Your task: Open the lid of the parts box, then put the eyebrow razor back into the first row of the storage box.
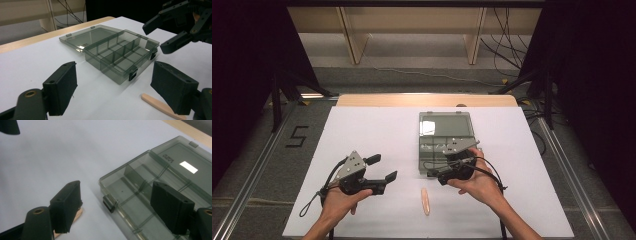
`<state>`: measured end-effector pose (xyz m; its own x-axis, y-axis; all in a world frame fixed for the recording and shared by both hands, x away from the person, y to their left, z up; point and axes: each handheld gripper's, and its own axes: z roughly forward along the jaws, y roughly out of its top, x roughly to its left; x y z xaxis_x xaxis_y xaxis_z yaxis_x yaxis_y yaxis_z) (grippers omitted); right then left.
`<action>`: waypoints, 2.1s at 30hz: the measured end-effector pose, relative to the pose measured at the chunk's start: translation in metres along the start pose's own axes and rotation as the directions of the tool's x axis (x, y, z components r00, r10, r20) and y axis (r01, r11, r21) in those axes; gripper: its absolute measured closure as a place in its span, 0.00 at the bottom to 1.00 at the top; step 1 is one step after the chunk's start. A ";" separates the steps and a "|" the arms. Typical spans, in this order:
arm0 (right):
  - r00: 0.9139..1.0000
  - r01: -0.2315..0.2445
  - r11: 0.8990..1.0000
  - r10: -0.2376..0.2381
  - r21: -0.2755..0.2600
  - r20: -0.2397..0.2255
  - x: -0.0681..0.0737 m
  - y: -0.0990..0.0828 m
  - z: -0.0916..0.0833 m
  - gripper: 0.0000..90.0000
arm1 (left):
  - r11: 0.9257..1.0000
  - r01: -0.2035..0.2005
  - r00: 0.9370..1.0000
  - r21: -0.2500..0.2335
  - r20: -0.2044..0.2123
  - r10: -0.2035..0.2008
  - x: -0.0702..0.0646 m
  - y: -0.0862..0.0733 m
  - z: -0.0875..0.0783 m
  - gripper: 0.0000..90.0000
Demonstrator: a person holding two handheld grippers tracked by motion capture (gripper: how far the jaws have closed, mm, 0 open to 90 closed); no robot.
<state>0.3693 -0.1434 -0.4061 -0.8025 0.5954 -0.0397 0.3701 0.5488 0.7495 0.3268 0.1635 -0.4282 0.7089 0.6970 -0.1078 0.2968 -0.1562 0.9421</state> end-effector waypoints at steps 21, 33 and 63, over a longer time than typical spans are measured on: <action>0.992 0.075 0.991 -0.063 0.109 -0.113 0.036 0.001 0.015 0.24 | 1.000 0.010 1.000 -0.016 -0.012 -0.010 0.004 -0.001 -0.003 0.19; 0.984 0.102 0.971 -0.068 0.216 -0.163 0.049 -0.004 0.028 0.27 | 1.000 0.005 1.000 -0.016 -0.015 -0.005 0.004 -0.002 -0.004 0.19; 0.980 0.163 0.885 -0.095 0.435 -0.174 0.056 -0.019 0.065 0.31 | 1.000 0.012 1.000 -0.013 -0.014 -0.012 0.005 -0.005 -0.001 0.19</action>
<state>0.3478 -0.0826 -0.4657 -0.9030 0.4295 0.0051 0.4008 0.8383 0.3696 0.3279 0.1682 -0.4328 0.6964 0.7085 -0.1145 0.2965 -0.1387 0.9449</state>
